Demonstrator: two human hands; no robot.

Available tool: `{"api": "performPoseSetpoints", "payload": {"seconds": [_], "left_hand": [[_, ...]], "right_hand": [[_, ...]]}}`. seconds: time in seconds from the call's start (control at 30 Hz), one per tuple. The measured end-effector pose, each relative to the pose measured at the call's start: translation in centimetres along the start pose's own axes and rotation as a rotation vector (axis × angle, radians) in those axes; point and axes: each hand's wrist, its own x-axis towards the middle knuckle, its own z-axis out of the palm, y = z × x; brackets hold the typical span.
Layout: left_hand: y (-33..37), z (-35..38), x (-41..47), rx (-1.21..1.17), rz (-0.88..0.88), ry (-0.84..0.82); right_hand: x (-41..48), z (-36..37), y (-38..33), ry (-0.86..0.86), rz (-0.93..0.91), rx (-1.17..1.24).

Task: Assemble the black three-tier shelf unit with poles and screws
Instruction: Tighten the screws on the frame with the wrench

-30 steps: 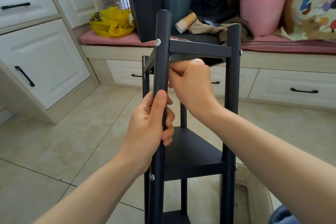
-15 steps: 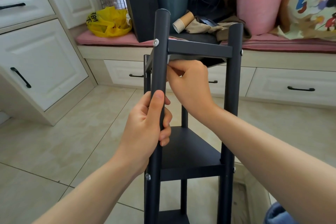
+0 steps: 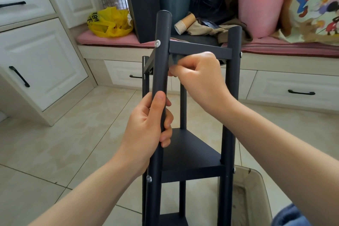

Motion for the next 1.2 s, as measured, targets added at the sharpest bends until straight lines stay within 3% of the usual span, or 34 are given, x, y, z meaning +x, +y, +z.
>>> {"api": "performPoseSetpoints", "payload": {"seconds": [0.5,0.83,1.2], "left_hand": [[0.1,0.0,0.0,-0.003,-0.003,0.009],[-0.1,0.3,0.1,-0.009,0.005,-0.001],[-0.1,0.5,0.4,-0.01,-0.001,0.001]], "right_hand": [[-0.7,2.9,0.9,0.143,-0.07,-0.154],[0.0,4.5,1.8,0.238,-0.074,-0.068],[-0.6,2.4,1.8,0.124,0.03,-0.087]]}}
